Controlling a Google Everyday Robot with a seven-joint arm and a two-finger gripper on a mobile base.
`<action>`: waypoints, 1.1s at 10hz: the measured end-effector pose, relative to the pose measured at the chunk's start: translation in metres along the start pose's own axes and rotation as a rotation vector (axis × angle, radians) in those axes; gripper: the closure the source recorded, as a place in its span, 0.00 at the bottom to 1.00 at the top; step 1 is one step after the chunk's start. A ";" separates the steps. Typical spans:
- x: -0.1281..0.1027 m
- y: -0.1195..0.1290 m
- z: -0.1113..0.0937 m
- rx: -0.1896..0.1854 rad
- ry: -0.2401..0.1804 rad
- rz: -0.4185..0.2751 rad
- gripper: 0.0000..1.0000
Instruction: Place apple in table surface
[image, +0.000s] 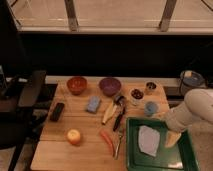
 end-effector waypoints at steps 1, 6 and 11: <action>0.000 0.000 0.000 0.000 0.000 0.000 0.20; 0.000 0.000 0.000 0.000 0.000 0.000 0.20; -0.016 -0.003 -0.009 0.008 -0.022 -0.091 0.20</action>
